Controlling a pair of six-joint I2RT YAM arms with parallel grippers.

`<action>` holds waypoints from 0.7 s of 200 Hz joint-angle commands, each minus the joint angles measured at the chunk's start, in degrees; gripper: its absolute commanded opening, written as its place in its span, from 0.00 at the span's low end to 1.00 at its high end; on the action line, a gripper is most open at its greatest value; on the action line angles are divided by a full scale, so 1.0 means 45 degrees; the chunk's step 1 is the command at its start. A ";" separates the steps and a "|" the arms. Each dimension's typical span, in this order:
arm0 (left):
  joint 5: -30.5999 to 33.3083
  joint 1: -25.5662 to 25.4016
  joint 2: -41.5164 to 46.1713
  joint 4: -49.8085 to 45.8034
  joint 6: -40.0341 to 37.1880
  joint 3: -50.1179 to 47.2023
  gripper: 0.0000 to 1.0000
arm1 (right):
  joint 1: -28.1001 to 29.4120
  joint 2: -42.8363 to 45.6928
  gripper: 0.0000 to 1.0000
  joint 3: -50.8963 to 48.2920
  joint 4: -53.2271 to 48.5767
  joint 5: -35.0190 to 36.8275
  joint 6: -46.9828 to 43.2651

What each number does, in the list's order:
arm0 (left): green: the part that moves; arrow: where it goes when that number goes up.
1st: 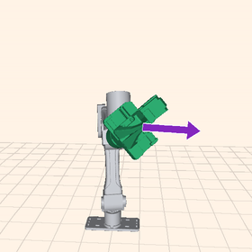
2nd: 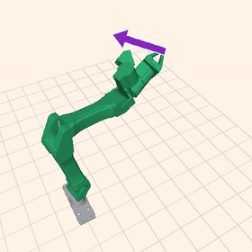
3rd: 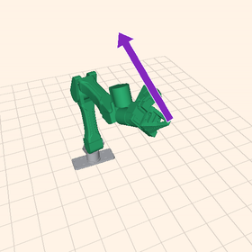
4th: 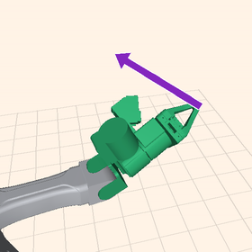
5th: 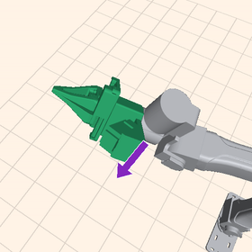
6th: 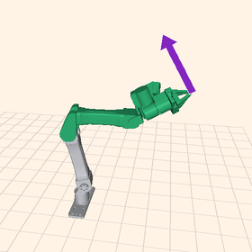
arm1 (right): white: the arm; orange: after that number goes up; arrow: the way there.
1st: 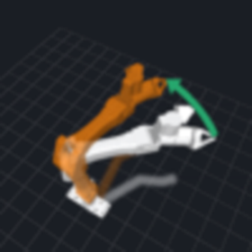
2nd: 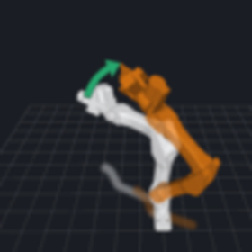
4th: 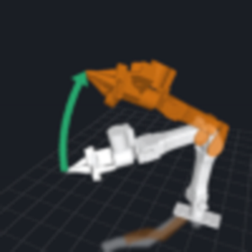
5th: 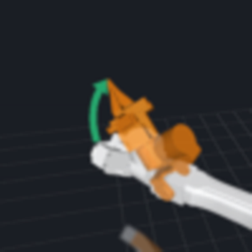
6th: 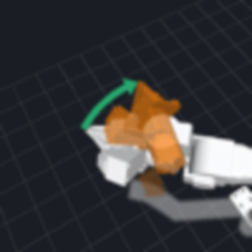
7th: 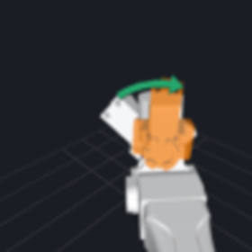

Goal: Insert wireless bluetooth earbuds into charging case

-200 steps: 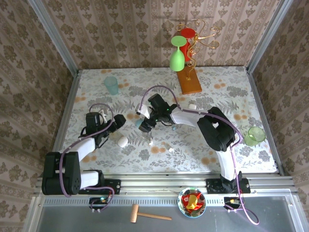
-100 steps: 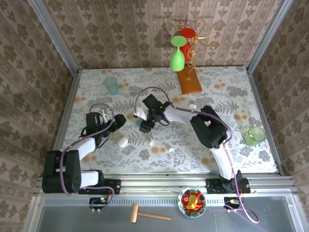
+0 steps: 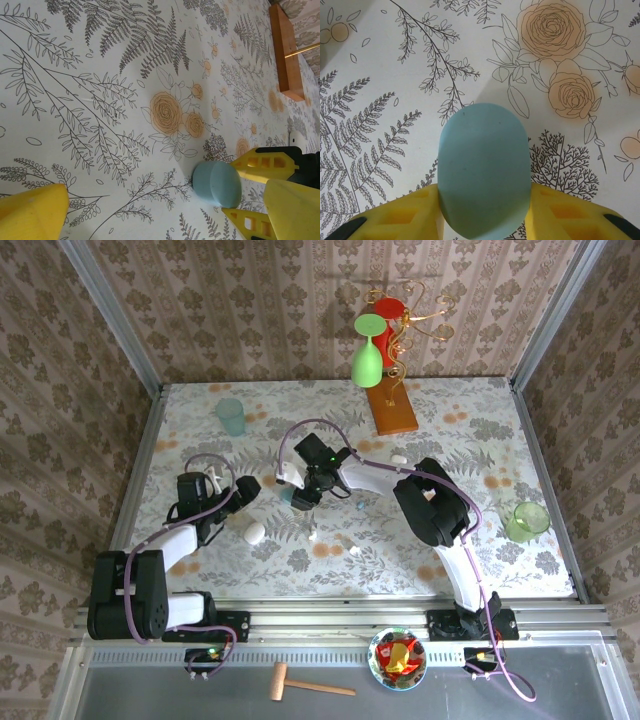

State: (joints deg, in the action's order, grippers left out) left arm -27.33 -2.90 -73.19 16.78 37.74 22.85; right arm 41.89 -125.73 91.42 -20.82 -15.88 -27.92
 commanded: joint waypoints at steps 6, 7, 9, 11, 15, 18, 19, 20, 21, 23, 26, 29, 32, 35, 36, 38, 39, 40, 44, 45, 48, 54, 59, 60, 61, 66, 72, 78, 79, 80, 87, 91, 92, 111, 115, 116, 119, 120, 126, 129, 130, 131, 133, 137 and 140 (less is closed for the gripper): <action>-0.0361 0.0097 0.0231 0.0262 -0.0482 -0.0156 1.00 | -0.0026 0.0553 0.41 -0.0595 -0.0027 -0.0230 0.0013; -0.0366 0.0087 0.0249 0.0279 -0.0508 -0.0166 1.00 | -0.0029 0.0575 0.41 -0.0621 -0.0024 -0.0245 0.0013; -0.0380 0.0080 0.0273 0.0306 -0.0567 -0.0173 1.00 | -0.0036 0.0625 0.41 -0.0660 0.0007 -0.0262 0.0028; -0.0388 0.0078 0.0323 0.0323 -0.0635 -0.0185 1.00 | -0.0052 0.0672 0.41 -0.0694 0.0010 -0.0295 0.0042; -0.0408 0.0067 0.0415 0.0404 -0.0760 -0.0239 1.00 | -0.0079 0.0755 0.41 -0.0829 0.0032 -0.0346 0.0056; -0.0425 0.0059 0.0496 0.0478 -0.0868 -0.0281 1.00 | -0.0103 0.0863 0.41 -0.0931 0.0051 -0.0374 0.0063; -0.0437 0.0058 0.0519 0.0494 -0.0896 -0.0287 1.00 | -0.0116 0.0896 0.41 -0.0974 0.0063 -0.0385 0.0077; -0.0443 0.0058 0.0550 0.0532 -0.0940 -0.0310 1.00 | -0.0122 0.0922 0.41 -0.1006 0.0069 -0.0391 0.0075; -0.0447 0.0058 0.0575 0.0560 -0.0981 -0.0321 1.00 | -0.0126 0.0955 0.41 -0.1051 0.0072 -0.0404 0.0093; -0.0473 0.0043 0.0633 0.0621 -0.1071 -0.0354 1.00 | -0.0143 0.1028 0.41 -0.1119 0.0109 -0.0423 0.0097; -0.0501 0.0007 0.0714 0.0710 -0.1197 -0.0413 1.00 | -0.0172 0.1144 0.41 -0.1248 0.0148 -0.0452 0.0129; -0.0524 -0.0015 0.0819 0.0814 -0.1332 -0.0452 1.00 | -0.0200 0.1244 0.41 -0.1359 0.0185 -0.0497 0.0140; -0.0542 -0.0022 0.0923 0.0917 -0.1464 -0.0501 1.00 | -0.0233 0.1354 0.41 -0.1510 0.0219 -0.0527 0.0159; -0.0559 -0.0072 0.1031 0.1018 -0.1586 -0.0544 1.00 | -0.0274 0.1507 0.41 -0.1658 0.0240 -0.0560 0.0193; -0.0563 -0.0085 0.1060 0.1057 -0.1636 -0.0555 1.00 | -0.0289 0.1550 0.41 -0.1690 0.0255 -0.0576 0.0191; -0.0576 -0.0125 0.1130 0.1101 -0.1728 -0.0588 1.00 | -0.0311 0.1646 0.41 -0.1777 0.0267 -0.0598 0.0204; -0.0581 -0.0141 0.1158 0.1148 -0.1785 -0.0606 1.00 | -0.0327 0.1668 0.41 -0.1827 0.0289 -0.0625 0.0216; -0.0584 -0.0159 0.1191 0.1200 -0.1834 -0.0625 1.00 | -0.0335 0.1728 0.41 -0.1891 0.0309 -0.0638 0.0222; -0.0584 -0.0205 0.1303 0.1334 -0.2025 -0.0670 1.00 | -0.0388 0.1931 0.41 -0.2070 0.0345 -0.0692 0.0255; -0.0585 -0.0220 0.1323 0.1371 -0.2071 -0.0687 1.00 | -0.0405 0.1977 0.41 -0.2101 0.0357 -0.0701 0.0261; -0.0603 -0.0275 0.1425 0.1495 -0.2208 -0.0716 1.00 | -0.0444 0.2127 0.41 -0.2306 0.0409 -0.0743 0.0276; -0.0639 -0.0371 0.1574 0.1742 -0.2513 -0.0774 1.00 | -0.0528 0.2482 0.41 -0.2630 0.0459 -0.0826 0.0306; -0.0642 -0.0440 0.1661 0.1972 -0.2768 -0.0809 1.00 | -0.0589 0.2783 0.41 -0.2913 0.0484 -0.0860 0.0325; -0.0644 -0.0465 0.1697 0.2022 -0.2823 -0.0815 1.00 | -0.0603 0.2842 0.41 -0.2971 0.0485 -0.0882 0.0335; -0.0644 -0.0506 0.1715 0.2048 -0.2880 -0.0817 1.00 | -0.0620 0.2901 0.41 -0.3010 0.0485 -0.0884 0.0340; -0.0594 -0.0620 0.1816 0.2352 -0.3114 -0.0867 1.00 | -0.0712 0.3244 0.41 -0.3312 0.0455 -0.0938 0.0336; -0.0471 -0.0788 0.1906 0.2648 -0.3338 -0.0897 1.00 | -0.0784 0.3600 0.41 -0.3608 0.0431 -0.0982 0.0328; -0.0249 -0.1000 0.1979 0.2910 -0.3521 -0.0918 1.00 | -0.0873 0.3991 0.41 -0.3878 0.0375 -0.1035 0.0341; -0.0213 -0.1037 0.1992 0.2950 -0.3551 -0.0918 1.00 | -0.0882 0.4022 0.41 -0.3942 0.0362 -0.1038 0.0343; -0.0175 -0.1076 0.2009 0.2980 -0.3586 -0.0918 1.00 | -0.0896 0.4097 0.41 -0.3984 0.0365 -0.1050 0.0345; -0.0006 -0.1339 0.2061 0.3199 -0.3769 -0.0884 1.00 | -0.1020 0.4546 0.41 -0.4308 0.0282 -0.1124 0.0355; 0.0025 -0.1474 0.2083 0.3356 -0.3903 -0.0861 1.00 | -0.1079 0.4758 0.41 -0.4455 0.0219 -0.1166 0.0374; 0.0042 -0.1519 0.2084 0.3398 -0.3918 -0.0850 1.00 | -0.1102 0.4855 0.41 -0.4484 0.0206 -0.1182 0.0379; -0.0156 -0.2374 0.2104 0.4322 -0.4673 -0.0781 1.00 | -0.1457 0.6035 0.41 -0.5007 -0.0284 -0.1427 0.0500; -0.0288 -0.2582 0.2120 0.4540 -0.4902 -0.0781 1.00 | -0.1536 0.6265 0.41 -0.5071 -0.0433 -0.1549 0.0549; -0.0310 -0.2610 0.2122 0.4586 -0.4964 -0.0781 1.00 | -0.1555 0.6321 0.41 -0.5076 -0.0452 -0.1569 0.0545; -0.0396 -0.2773 0.2133 0.4714 -0.5131 -0.0781 1.00 | -0.1611 0.6488 0.41 -0.5097 -0.0630 -0.1664 0.0558; -0.0413 -0.2823 0.2148 0.4780 -0.5176 -0.0781 1.00 | -0.1632 0.6560 0.41 -0.5098 -0.0687 -0.1714 0.0530; -0.0702 -0.3108 0.2191 0.5129 -0.5510 -0.0816 1.00 | -0.1704 0.6888 0.41 -0.5062 -0.1107 -0.1898 0.0474; -0.0830 -0.3314 0.2225 0.5353 -0.5746 -0.0873 1.00 | -0.1727 0.7030 0.41 -0.5044 -0.1308 -0.1971 0.0432; -0.0894 -0.3367 0.2233 0.5441 -0.5826 -0.0896 1.00 | -0.1729 0.7085 0.41 -0.5033 -0.1368 -0.1975 0.0389; -0.0965 -0.3422 0.2256 0.5525 -0.5865 -0.0917 1.00 | -0.1739 0.7142 0.41 -0.5027 -0.1437 -0.1977 0.0358; -0.1062 -0.3547 0.2283 0.5704 -0.6052 -0.0962 1.00 | -0.1747 0.7243 0.41 -0.5009 -0.1572 -0.1993 0.0290; -0.1312 -0.3788 0.2349 0.6017 -0.6430 -0.1038 1.00 | -0.1750 0.7449 0.41 -0.4971 -0.1818 -0.1998 0.0194; -0.1475 -0.3966 0.2376 0.6167 -0.6681 -0.1104 1.00 | -0.1750 0.7601 0.41 -0.4950 -0.1995 -0.2021 0.0131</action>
State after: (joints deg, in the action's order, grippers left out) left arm -28.80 -16.27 -64.42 34.28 17.98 19.40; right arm 34.59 -97.58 69.14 -22.68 -21.21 -26.63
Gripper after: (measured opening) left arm 0.999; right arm 0.410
